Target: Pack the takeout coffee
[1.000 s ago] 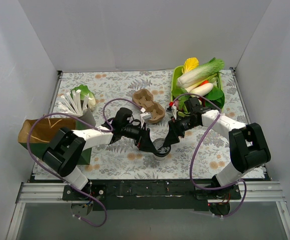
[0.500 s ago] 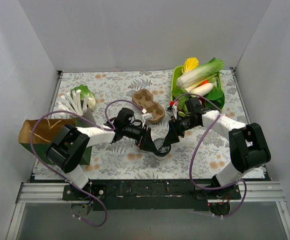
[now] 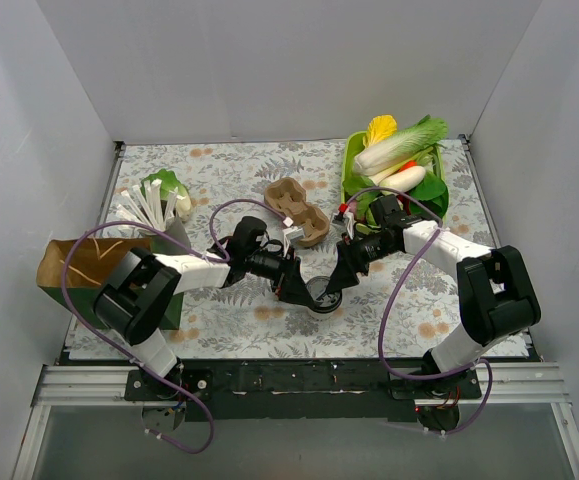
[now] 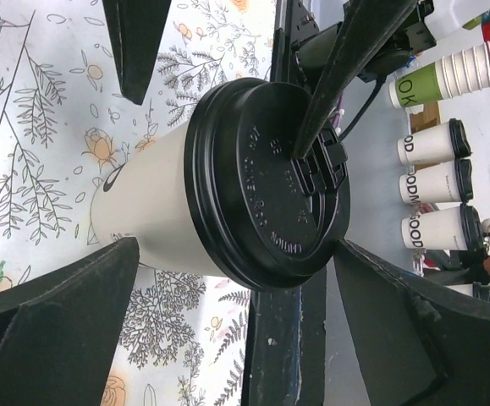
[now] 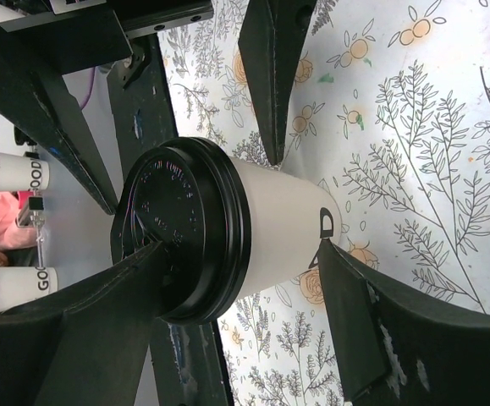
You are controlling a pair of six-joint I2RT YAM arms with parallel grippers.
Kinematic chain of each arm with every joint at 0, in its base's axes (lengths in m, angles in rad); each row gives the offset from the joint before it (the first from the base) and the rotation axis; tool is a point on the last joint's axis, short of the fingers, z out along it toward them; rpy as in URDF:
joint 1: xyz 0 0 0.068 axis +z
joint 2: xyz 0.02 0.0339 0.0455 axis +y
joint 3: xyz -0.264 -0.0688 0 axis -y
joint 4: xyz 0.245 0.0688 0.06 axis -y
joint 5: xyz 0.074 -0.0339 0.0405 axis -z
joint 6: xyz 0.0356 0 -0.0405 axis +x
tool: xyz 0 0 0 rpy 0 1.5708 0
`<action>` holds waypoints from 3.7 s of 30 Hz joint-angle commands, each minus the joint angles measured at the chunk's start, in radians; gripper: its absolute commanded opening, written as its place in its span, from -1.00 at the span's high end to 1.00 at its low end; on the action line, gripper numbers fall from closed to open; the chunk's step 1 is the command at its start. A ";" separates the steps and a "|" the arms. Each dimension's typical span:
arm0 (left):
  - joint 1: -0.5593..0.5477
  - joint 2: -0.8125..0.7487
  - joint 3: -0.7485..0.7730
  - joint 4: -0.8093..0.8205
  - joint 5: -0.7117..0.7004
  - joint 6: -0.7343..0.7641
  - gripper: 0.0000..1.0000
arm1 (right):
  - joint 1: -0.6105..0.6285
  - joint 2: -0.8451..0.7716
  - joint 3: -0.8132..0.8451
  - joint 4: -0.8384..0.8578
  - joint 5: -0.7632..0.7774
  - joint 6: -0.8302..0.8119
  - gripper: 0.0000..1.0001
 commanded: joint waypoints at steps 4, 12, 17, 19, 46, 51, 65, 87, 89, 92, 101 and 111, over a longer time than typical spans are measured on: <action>-0.005 0.083 -0.070 0.055 -0.207 0.123 -0.96 | 0.004 0.024 0.025 -0.058 0.016 -0.086 -0.59; 0.004 0.038 -0.057 0.111 -0.135 0.064 -0.96 | 0.003 0.038 0.091 -0.173 -0.009 -0.184 -0.59; 0.005 -0.022 -0.021 0.103 -0.089 0.059 -0.96 | -0.008 0.014 0.172 -0.279 0.017 -0.265 -0.63; 0.006 -0.036 -0.003 0.086 -0.090 0.060 -0.96 | -0.014 0.009 0.191 -0.292 0.031 -0.281 -0.64; 0.158 -0.133 0.318 -0.325 -0.191 0.252 -0.96 | 0.148 -0.155 0.249 -0.364 0.290 -0.839 -0.91; 0.189 -0.183 0.280 -0.320 -0.240 0.241 -0.96 | 0.184 -0.111 0.292 -0.396 0.315 -0.862 -0.93; 0.210 -0.234 0.224 -0.303 -0.267 0.221 -0.96 | 0.224 -0.060 0.353 -0.480 0.303 -0.861 -0.96; 0.219 -0.283 0.361 -0.339 -0.402 0.192 -0.96 | 0.297 -0.028 0.455 -0.424 0.479 -0.702 -0.96; 0.219 -0.292 0.347 -0.371 -0.400 0.247 -0.96 | 0.303 -0.032 0.429 -0.402 0.491 -0.712 -0.96; 0.218 -0.283 0.362 -0.421 -0.434 0.287 -0.96 | 0.311 -0.039 0.418 -0.394 0.487 -0.727 -0.96; 0.173 -0.286 0.359 -0.457 -0.466 0.327 -0.96 | 0.335 -0.002 0.481 -0.490 0.433 -0.732 -0.96; 0.172 -0.302 0.318 -0.402 -0.541 0.298 -0.96 | 0.349 0.021 0.462 -0.462 0.493 -0.712 -0.96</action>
